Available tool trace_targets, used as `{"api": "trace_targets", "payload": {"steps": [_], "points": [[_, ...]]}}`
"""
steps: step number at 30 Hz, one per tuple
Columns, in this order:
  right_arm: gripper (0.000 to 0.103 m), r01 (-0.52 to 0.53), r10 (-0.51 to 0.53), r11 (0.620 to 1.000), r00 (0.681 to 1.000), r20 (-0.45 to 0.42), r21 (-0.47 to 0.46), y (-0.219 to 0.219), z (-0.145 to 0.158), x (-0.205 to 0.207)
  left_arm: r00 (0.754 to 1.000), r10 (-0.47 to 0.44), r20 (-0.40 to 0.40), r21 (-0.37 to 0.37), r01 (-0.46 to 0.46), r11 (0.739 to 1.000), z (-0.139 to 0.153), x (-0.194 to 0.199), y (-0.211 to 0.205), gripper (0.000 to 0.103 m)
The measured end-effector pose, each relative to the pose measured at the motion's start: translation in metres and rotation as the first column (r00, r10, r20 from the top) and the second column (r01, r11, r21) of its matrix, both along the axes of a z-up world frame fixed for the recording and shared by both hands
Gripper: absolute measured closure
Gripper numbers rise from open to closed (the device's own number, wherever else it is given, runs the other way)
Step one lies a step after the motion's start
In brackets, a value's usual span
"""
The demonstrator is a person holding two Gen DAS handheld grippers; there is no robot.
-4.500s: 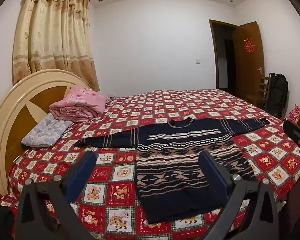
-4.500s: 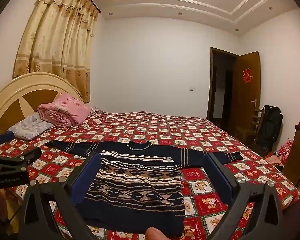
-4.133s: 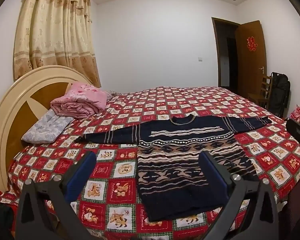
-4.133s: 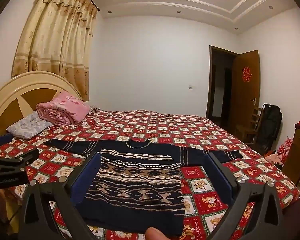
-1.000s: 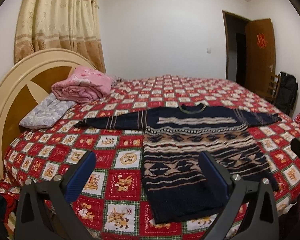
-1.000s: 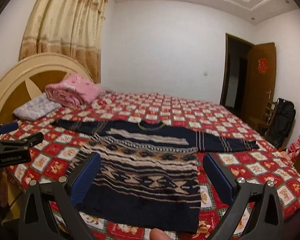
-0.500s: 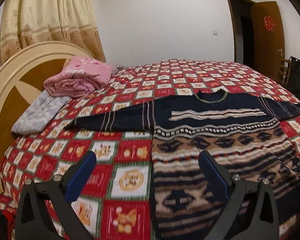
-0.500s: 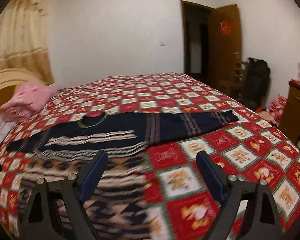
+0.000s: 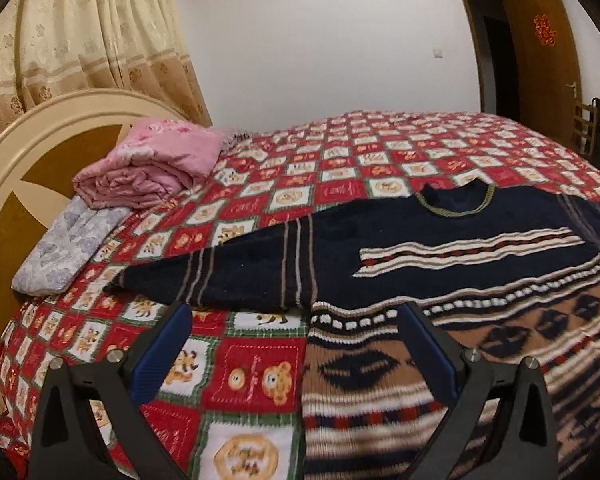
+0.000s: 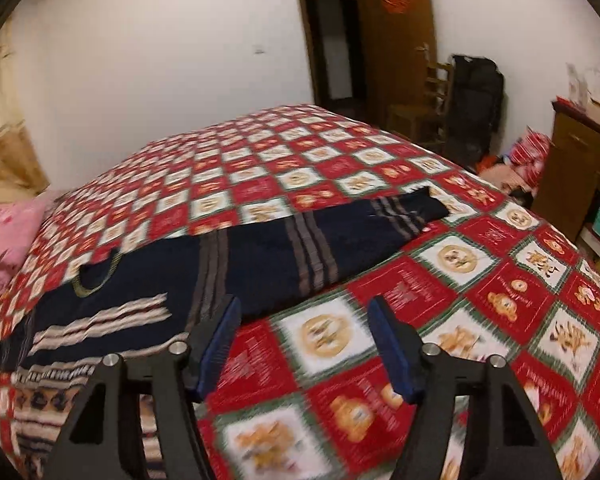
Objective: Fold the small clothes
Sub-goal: 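Move the right tool down to the navy sweater's sleeve cuff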
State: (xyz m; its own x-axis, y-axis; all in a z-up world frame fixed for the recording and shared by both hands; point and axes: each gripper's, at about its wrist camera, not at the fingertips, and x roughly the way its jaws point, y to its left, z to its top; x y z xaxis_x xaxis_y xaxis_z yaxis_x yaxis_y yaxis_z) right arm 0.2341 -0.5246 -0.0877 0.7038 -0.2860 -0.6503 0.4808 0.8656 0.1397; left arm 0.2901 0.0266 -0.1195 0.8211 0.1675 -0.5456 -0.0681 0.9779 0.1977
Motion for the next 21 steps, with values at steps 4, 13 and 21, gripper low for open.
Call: {"api": "trace_targets", "payload": {"steps": [4, 13, 21], "points": [[0.039, 0.088, -0.088, 0.992, 0.996, -0.012, 0.089, -0.053, -0.012, 0.021, 0.999, 0.025, -0.039, 0.013, -0.025, 1.000, -0.016, 0.020, 0.003, 0.000], [0.048, 0.209, -0.200, 0.973, 0.976, -0.089, 0.102, -0.130, -0.042, 0.066, 0.994, 0.060, -0.091, 0.044, -0.056, 0.997, -0.036, 0.051, -0.004, 0.000], [0.052, 0.270, -0.257, 0.954, 0.960, -0.109, 0.133, -0.179, -0.066, 0.095, 0.997, -0.004, -0.080, 0.014, 0.006, 1.000, -0.022, 0.067, -0.037, 0.000]]}}
